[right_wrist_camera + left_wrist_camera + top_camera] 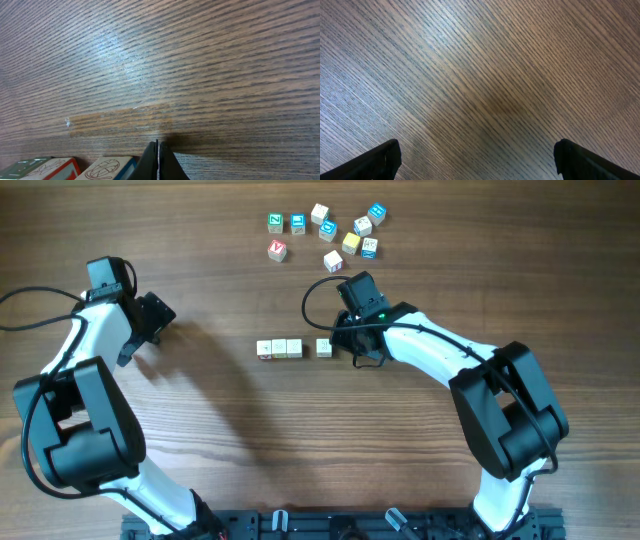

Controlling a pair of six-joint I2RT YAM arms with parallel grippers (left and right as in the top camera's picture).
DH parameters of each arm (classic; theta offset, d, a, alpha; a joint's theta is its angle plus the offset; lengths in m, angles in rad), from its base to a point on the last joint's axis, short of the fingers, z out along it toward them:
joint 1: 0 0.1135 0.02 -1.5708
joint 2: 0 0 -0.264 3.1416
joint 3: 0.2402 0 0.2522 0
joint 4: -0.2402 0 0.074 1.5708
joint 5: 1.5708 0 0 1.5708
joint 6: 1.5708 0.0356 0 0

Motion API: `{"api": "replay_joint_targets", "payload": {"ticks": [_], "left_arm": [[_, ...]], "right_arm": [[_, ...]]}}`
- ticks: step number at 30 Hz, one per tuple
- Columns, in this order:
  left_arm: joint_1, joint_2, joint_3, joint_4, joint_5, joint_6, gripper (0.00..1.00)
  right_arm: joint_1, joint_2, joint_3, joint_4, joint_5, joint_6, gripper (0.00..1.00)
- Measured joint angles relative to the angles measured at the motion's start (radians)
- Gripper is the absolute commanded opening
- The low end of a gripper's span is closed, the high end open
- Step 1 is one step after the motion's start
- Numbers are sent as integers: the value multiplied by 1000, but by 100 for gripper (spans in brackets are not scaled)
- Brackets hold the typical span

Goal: Form a horizontal line

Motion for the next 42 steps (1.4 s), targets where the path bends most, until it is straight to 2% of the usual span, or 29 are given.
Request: {"api": "replay_joint_targets", "payload": {"ticks": [22,42], "left_arm": [[0,0,0,0,0,0,100],[0,0,0,0,0,0,100]], "right_arm": [[0,0,0,0,-1,0,4],[0,0,0,2,-87,0,4]]}}
